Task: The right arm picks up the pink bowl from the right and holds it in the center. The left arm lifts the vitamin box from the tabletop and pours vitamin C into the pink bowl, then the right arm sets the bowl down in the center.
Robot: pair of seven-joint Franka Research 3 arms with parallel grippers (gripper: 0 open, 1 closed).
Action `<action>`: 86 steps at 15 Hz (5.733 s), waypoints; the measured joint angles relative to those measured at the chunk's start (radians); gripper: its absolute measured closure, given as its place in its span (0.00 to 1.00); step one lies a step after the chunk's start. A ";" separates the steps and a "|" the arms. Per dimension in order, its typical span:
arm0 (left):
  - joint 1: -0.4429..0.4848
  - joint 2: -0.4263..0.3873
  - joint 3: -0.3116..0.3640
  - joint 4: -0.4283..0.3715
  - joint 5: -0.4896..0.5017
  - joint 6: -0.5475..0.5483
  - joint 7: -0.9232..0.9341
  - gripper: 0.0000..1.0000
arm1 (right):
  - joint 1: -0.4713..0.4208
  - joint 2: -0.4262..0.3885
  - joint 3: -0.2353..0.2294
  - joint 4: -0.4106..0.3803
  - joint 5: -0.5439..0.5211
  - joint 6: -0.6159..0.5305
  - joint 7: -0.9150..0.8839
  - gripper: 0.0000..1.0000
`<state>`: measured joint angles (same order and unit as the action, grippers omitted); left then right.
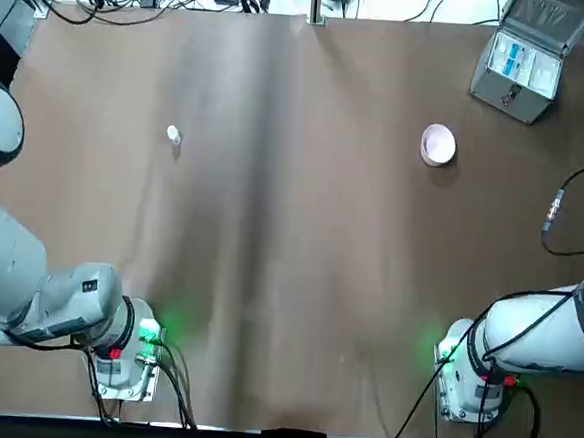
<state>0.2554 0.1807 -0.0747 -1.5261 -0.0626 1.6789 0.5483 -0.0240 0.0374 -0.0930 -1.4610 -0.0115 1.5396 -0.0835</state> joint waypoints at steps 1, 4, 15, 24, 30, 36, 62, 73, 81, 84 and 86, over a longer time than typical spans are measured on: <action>0.024 0.019 0.000 -0.001 -0.038 0.013 0.049 0.00 | 0.000 0.002 0.000 -0.006 0.007 -0.005 0.000 0.00; 0.117 0.099 0.001 -0.002 -0.179 0.053 0.242 0.00 | -0.002 0.009 -0.001 -0.026 0.017 -0.009 0.000 0.00; 0.401 0.479 0.001 0.025 -0.647 0.089 1.132 0.00 | -0.004 0.214 -0.001 -0.066 0.049 -0.001 0.000 0.00; 0.429 0.629 -0.010 0.029 -0.829 -0.113 1.690 0.00 | 0.032 0.243 0.006 -0.349 0.119 0.311 -0.001 0.01; 0.358 0.714 -0.057 0.000 -0.817 -0.193 1.794 0.00 | 0.033 0.245 0.006 -0.529 0.140 0.481 -0.001 0.02; 0.303 0.751 -0.064 -0.005 -0.781 -0.204 1.936 0.00 | 0.043 0.301 0.006 -0.587 0.178 0.522 -0.001 0.22; 0.234 0.825 -0.068 -0.052 -0.761 -0.205 2.149 0.03 | 0.068 0.405 0.003 -0.587 0.211 0.597 0.003 0.98; 0.228 0.826 -0.067 -0.052 -0.761 -0.204 2.154 0.70 | 0.189 0.404 0.011 -0.401 0.240 0.381 0.396 0.98; 0.228 0.823 -0.085 -0.044 -0.761 -0.204 2.144 0.90 | 0.455 0.405 0.015 -0.250 0.470 0.284 0.888 0.98; 0.229 0.819 -0.095 -0.038 -0.761 -0.207 2.117 0.90 | 0.544 0.413 0.016 -0.178 0.526 0.291 1.103 0.98; 0.230 0.808 -0.121 -0.018 -0.761 -0.222 2.074 0.90 | 0.573 0.446 0.016 -0.111 0.545 0.290 1.240 0.98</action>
<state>0.4858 0.9889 -0.1952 -1.5442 -0.8234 1.4571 2.6226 0.5492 0.4834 -0.0774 -1.5725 0.5333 1.8296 1.1561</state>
